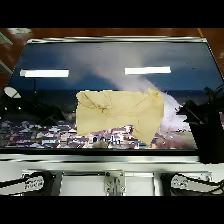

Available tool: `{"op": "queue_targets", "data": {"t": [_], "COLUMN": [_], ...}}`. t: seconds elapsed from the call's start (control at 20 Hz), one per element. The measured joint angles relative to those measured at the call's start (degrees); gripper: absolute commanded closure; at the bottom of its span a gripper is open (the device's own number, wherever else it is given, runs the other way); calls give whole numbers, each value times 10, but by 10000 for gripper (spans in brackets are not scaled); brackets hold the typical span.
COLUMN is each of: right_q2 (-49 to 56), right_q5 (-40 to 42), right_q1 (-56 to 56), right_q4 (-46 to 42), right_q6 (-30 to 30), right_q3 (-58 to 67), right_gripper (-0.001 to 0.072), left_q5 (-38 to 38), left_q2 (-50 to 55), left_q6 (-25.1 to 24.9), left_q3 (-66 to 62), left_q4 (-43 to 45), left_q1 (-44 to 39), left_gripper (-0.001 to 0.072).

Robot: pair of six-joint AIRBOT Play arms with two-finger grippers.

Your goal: Fold the shirts.

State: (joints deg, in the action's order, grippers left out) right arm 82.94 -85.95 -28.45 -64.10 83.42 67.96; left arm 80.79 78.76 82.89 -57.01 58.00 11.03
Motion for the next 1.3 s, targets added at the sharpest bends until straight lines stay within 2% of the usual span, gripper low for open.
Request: {"op": "queue_targets", "data": {"t": [0.15, 0.25, 0.4, 0.45, 0.65, 0.7, 0.75, 1.1, 1.3], "right_q2": [0, 0, 0, 0, 4, 7, 12, 81, 134], "right_q5": [11, 20, 29, 31, 43, 47, 54, 137, 189], "right_q1": [-7, -9, -10, -10, -10, -10, -10, 23, 34], "right_q4": [29, 38, 46, 47, 50, 50, 50, 66, 159], "right_q6": [-15, -21, -26, -27, -29, -26, -24, -16, -42], "right_q3": [-27, -35, -41, -42, -43, -44, -44, -44, -44], "right_gripper": [110, 82, 81, 81, 81, 81, 82, 82, 82], "left_q5": [-60, -92, -140, -152, -180, -184, -185, -183, -183], "left_q2": [0, 13, 36, 44, 65, 67, 68, 25, -25], "left_q6": [-27, -41, -51, -52, -56, -56, -60, -102, -114], "left_q3": [86, 114, 133, 136, 142, 143, 143, 144, 138], "left_q4": [-61, -94, -127, -134, -155, -161, -167, -201, -204], "left_q1": [-13, -35, -71, -79, -94, -95, -97, -100, -100], "left_gripper": [46, 46, 50, 78, 595, 617, 669, 670, 669]}}
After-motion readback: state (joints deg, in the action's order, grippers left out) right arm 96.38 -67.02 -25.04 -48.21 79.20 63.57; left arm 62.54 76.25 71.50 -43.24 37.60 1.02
